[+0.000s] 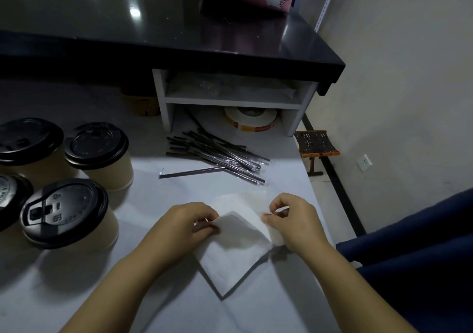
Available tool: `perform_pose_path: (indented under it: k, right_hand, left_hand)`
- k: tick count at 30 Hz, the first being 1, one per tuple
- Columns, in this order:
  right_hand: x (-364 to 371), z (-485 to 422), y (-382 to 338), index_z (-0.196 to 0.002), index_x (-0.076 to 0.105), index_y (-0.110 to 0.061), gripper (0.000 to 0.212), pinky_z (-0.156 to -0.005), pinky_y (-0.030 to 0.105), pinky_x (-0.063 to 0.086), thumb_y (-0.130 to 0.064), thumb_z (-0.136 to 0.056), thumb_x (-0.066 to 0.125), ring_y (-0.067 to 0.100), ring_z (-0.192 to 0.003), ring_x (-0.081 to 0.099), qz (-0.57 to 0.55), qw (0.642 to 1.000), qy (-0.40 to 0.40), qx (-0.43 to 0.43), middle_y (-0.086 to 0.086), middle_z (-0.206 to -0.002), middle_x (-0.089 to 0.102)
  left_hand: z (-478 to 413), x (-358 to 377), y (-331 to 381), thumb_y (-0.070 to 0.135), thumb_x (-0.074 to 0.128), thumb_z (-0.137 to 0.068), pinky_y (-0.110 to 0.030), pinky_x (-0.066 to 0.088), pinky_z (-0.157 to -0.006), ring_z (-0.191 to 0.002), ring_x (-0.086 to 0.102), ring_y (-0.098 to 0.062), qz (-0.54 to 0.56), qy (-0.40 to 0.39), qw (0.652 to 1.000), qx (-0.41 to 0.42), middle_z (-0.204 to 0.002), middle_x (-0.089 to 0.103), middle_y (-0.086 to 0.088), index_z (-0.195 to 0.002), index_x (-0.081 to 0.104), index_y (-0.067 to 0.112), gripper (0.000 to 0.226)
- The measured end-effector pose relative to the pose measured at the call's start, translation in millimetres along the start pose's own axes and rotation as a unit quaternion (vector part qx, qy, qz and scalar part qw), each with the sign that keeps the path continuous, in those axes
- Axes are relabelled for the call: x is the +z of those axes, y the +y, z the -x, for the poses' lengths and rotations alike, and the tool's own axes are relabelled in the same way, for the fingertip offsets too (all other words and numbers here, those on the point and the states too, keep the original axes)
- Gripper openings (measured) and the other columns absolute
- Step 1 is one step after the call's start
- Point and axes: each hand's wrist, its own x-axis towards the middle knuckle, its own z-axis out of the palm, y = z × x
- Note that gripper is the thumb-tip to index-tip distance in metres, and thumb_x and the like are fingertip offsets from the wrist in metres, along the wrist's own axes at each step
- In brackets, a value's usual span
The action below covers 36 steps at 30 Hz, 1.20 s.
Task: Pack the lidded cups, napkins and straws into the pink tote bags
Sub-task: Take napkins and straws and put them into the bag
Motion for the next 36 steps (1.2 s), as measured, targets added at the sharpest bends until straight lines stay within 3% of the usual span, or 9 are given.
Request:
perform_pose_path:
  k: [5,8,10,14,17,20,24,32,36]
  right_hand:
    - [-9.0,3.2,-10.2,-0.067,0.059,-0.019,0.020,-0.064,0.031,0.053,-0.017,-0.073,0.079,0.009,-0.060,0.059,-0.060,0.996,-0.055,-0.041,-0.004,-0.069,0.065]
    - [-12.1,-0.1,-19.4,-0.068,0.063,-0.018,0.019,-0.064,0.030,0.055,-0.013,-0.070,0.081,0.009,-0.060,0.061,-0.105,0.984,-0.135,-0.057,-0.005,-0.071,0.068]
    - [-11.2,-5.5,-24.8,-0.070,0.064,-0.016,0.018,-0.058,0.023,0.053,-0.011,-0.069,0.081,0.007,-0.057,0.059,-0.117,0.977,-0.163,-0.068,-0.006,-0.070,0.067]
    - [-5.0,-27.1,-31.1,-0.072,0.065,-0.019,0.011,-0.053,0.016,0.045,-0.020,-0.079,0.074,0.004,-0.057,0.057,-0.087,0.983,-0.137,-0.088,-0.008,-0.068,0.066]
    - [0.0,-51.2,-33.8,-0.080,0.064,-0.023,0.009,-0.066,0.028,0.051,-0.030,-0.082,0.069,0.009,-0.072,0.060,0.048,0.991,-0.045,-0.118,-0.008,-0.080,0.065]
    - [8.6,-70.8,-37.8,-0.100,0.063,-0.019,0.022,-0.079,0.036,0.050,-0.033,-0.084,0.068,0.020,-0.092,0.058,0.183,0.970,-0.009,-0.161,-0.002,-0.102,0.062]
    - [23.0,-86.8,-41.2,-0.100,0.060,-0.014,0.028,-0.073,0.033,0.044,-0.036,-0.083,0.066,0.026,-0.098,0.054,0.307,0.933,-0.019,-0.186,0.004,-0.105,0.060]
    - [27.3,-88.4,-39.4,-0.105,0.059,-0.011,0.018,-0.072,0.034,0.043,-0.017,-0.092,0.049,0.029,-0.095,0.055,0.334,0.917,-0.048,-0.214,0.008,-0.109,0.057]
    - [15.8,-88.9,-42.1,-0.100,0.054,-0.013,0.012,-0.068,0.031,0.039,-0.019,-0.096,0.044,0.024,-0.087,0.052,0.263,0.946,-0.049,-0.181,0.006,-0.104,0.056]
  left_hand:
    - [-0.7,1.2,1.4,0.028,0.073,-0.076,-0.011,0.027,-0.083,-0.101,0.032,-0.010,-0.045,0.043,0.998,-0.008,-0.114,0.042,0.022,-0.079,0.069,0.028,0.005]
    - [-5.4,-4.5,2.6,0.029,0.072,-0.076,-0.028,0.026,-0.094,-0.112,0.030,-0.010,-0.052,0.034,0.998,-0.012,-0.124,0.040,0.026,-0.079,0.068,0.030,0.005]
    - [-10.5,-8.6,1.0,0.024,0.072,-0.077,-0.031,0.031,-0.093,-0.108,0.044,-0.007,-0.046,0.023,0.999,-0.008,-0.112,0.054,0.025,-0.079,0.066,0.028,0.008]
    - [-15.4,-12.9,-3.8,0.014,0.070,-0.077,-0.013,0.038,-0.066,-0.072,0.054,0.005,0.002,0.014,0.999,-0.045,-0.070,0.061,0.020,-0.070,0.054,0.041,0.032]
    - [-15.7,-13.9,-9.5,0.019,0.072,-0.076,-0.013,0.040,-0.063,-0.071,0.053,0.006,0.002,0.029,0.996,-0.079,-0.070,0.060,0.020,-0.083,0.052,0.044,0.032]
    - [-16.5,-15.2,-15.3,0.023,0.072,-0.075,-0.015,0.042,-0.065,-0.070,0.055,0.001,0.009,0.034,0.992,-0.117,-0.072,0.060,0.015,-0.100,0.054,0.041,0.035]
    - [-19.5,-17.4,-18.7,0.024,0.072,-0.075,-0.014,0.041,-0.066,-0.070,0.054,-0.002,-0.002,0.025,0.991,-0.133,-0.074,0.060,0.012,-0.109,0.055,0.036,0.040]
    - [-21.1,-19.0,-21.0,0.027,0.072,-0.076,-0.009,0.038,-0.063,-0.068,0.052,0.003,-0.016,0.030,0.990,-0.138,-0.072,0.057,0.016,-0.108,0.057,0.035,0.037]
    - [-21.8,-20.2,-20.7,0.026,0.072,-0.076,-0.007,0.037,-0.061,-0.071,0.051,0.011,-0.001,0.037,0.989,-0.144,-0.073,0.057,0.017,-0.104,0.056,0.039,0.035]
